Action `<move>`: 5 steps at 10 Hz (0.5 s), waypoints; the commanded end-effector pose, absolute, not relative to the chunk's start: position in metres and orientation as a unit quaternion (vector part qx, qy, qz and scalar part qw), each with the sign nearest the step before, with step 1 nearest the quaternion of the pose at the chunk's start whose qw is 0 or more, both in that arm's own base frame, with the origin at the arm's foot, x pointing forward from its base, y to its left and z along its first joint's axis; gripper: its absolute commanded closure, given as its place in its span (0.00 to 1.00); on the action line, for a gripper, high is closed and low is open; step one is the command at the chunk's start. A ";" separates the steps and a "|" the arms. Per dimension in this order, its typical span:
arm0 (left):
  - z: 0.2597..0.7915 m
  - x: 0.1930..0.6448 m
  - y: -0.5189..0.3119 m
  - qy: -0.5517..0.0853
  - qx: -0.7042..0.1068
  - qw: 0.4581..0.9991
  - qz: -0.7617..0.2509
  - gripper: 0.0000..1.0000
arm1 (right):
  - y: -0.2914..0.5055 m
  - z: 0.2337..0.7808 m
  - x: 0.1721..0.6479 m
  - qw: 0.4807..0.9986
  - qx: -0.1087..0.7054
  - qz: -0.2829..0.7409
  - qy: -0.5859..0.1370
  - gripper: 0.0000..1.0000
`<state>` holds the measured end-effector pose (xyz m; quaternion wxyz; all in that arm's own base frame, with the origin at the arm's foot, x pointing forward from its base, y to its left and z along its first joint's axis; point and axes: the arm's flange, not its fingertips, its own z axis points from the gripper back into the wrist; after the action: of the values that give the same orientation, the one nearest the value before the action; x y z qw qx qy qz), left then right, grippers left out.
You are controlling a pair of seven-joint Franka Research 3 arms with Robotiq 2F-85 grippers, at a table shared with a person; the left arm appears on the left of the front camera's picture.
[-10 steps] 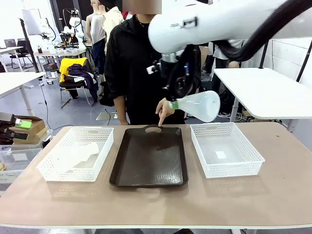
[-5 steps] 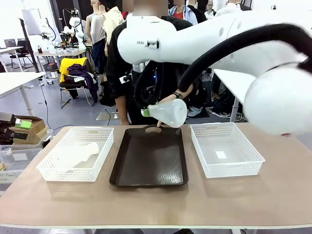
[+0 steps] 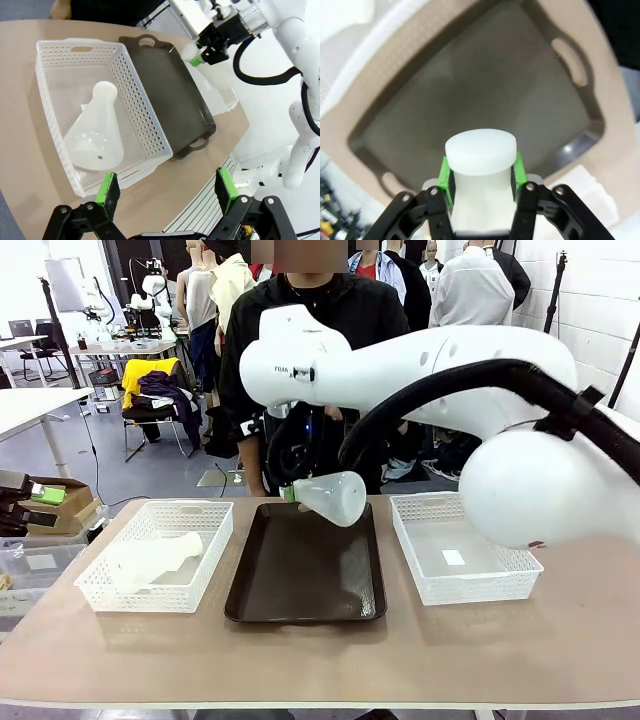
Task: Prepare the laboratory tools.
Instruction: While moving the picked Big flask to the Handle tray indicated by the person, stop as directed by the person.
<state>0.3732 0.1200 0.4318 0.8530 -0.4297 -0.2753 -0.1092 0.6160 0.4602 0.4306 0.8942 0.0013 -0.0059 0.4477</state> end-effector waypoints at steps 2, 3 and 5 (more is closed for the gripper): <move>0.432 0.373 0.121 -0.280 -0.436 0.848 -0.110 0.00 | 0.474 0.422 0.640 0.901 0.018 0.433 0.014 1.00; 0.432 0.373 0.121 -0.280 -0.436 0.848 -0.110 0.00 | 0.472 0.424 0.639 0.902 0.020 0.431 0.010 1.00; 0.432 0.373 0.121 -0.280 -0.436 0.848 -0.110 0.00 | 0.460 0.403 0.624 0.897 0.005 0.442 0.008 1.00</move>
<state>0.3732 0.1201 0.4318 0.8530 -0.4299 -0.2752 -0.1092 0.6250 0.4591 0.4089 0.8971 0.0055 0.0036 0.4418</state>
